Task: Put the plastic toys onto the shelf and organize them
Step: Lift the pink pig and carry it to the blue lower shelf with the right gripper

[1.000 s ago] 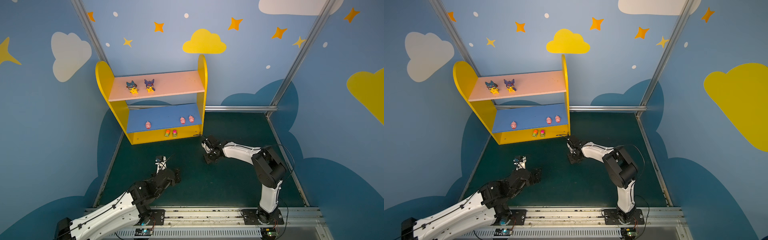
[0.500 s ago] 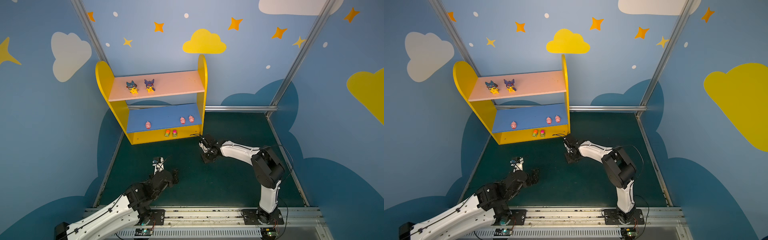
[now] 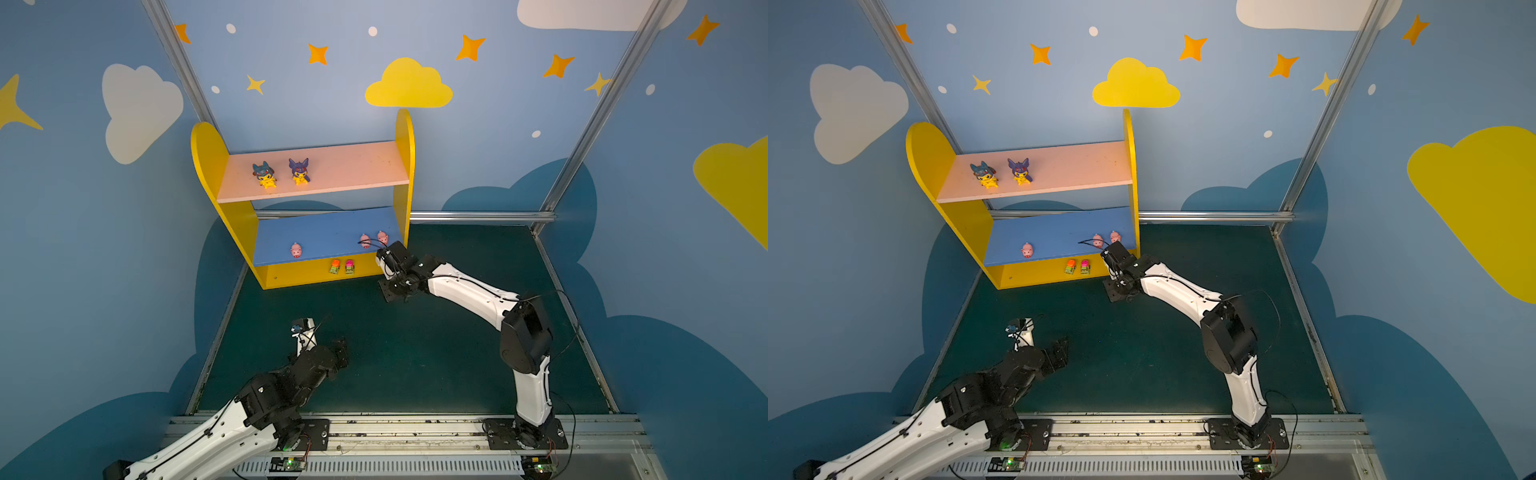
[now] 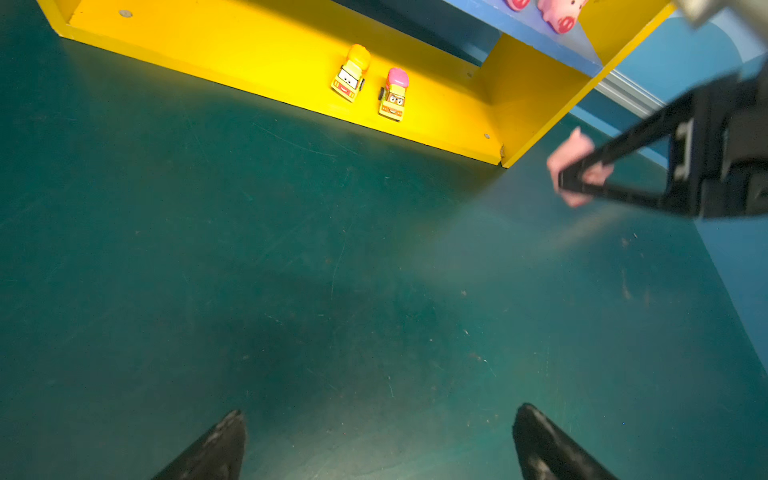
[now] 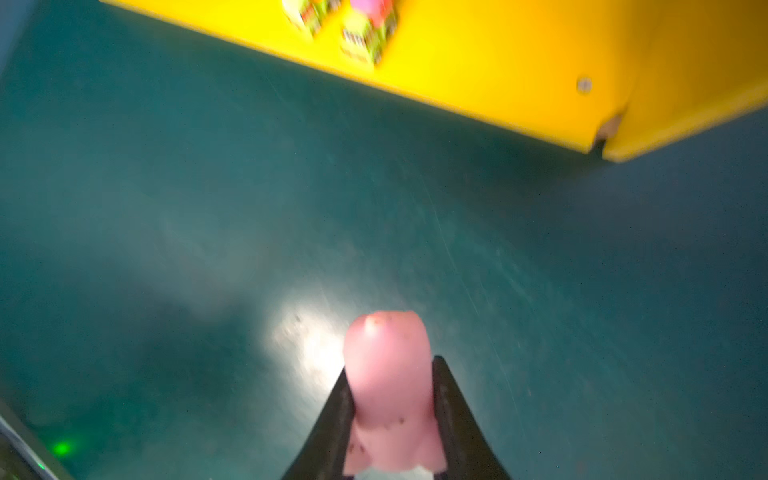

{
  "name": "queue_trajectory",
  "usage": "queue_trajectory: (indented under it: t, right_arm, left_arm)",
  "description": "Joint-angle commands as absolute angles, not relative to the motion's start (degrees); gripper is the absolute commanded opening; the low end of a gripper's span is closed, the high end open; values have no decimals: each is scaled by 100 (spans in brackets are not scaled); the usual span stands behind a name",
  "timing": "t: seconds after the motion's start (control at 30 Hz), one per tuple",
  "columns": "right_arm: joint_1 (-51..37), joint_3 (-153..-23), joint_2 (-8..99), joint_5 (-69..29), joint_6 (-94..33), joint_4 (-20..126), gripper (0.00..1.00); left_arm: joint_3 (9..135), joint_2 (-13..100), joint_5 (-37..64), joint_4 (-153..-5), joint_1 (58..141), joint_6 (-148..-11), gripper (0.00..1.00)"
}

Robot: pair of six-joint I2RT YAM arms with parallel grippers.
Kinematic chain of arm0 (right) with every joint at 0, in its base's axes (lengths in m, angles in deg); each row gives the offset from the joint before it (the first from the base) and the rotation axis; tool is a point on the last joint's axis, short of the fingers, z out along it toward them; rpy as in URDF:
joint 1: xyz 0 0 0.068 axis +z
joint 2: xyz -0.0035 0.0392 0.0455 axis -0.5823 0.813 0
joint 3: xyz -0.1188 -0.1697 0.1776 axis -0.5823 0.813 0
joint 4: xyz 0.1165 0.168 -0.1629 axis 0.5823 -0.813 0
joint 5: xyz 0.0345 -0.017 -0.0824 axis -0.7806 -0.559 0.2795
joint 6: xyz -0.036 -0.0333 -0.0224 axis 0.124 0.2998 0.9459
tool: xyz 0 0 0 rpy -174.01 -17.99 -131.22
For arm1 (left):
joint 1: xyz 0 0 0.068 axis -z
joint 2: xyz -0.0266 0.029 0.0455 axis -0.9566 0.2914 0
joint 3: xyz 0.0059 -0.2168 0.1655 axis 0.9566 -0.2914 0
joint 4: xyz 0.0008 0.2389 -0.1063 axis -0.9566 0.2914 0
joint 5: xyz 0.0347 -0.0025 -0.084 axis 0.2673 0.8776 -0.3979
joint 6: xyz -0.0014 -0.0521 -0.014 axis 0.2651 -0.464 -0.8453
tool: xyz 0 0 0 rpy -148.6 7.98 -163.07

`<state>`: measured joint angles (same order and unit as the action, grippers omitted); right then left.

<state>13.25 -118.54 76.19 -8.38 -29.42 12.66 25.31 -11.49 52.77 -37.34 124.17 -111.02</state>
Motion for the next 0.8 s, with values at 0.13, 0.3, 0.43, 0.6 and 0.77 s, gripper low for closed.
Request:
queue_trajectory:
  t: [0.13,0.3,0.43,0.6,0.77]
  right_arm:
    - [1398,-13702,8594,-958,-2861,687,27]
    - [1440,-14890,9239,-1134,-2665,521,28]
    - [1449,-15559,9609,-1286,-2616,511,29]
    - [1459,-15754,9764,-1348,-2522,890,29]
    - [1482,-15776,9866,-1349,-2418,1477,29]
  left_arm:
    - [2403,-1009,5002,-3678,11791,-11226,100]
    - [2551,-752,4463,-3825,10774,-10798,100]
    - [2644,-368,3840,-4272,9919,-10547,100]
    - [2628,-178,3563,-4633,9440,-10459,100]
    - [2531,-309,3544,-4672,9253,-10485,100]
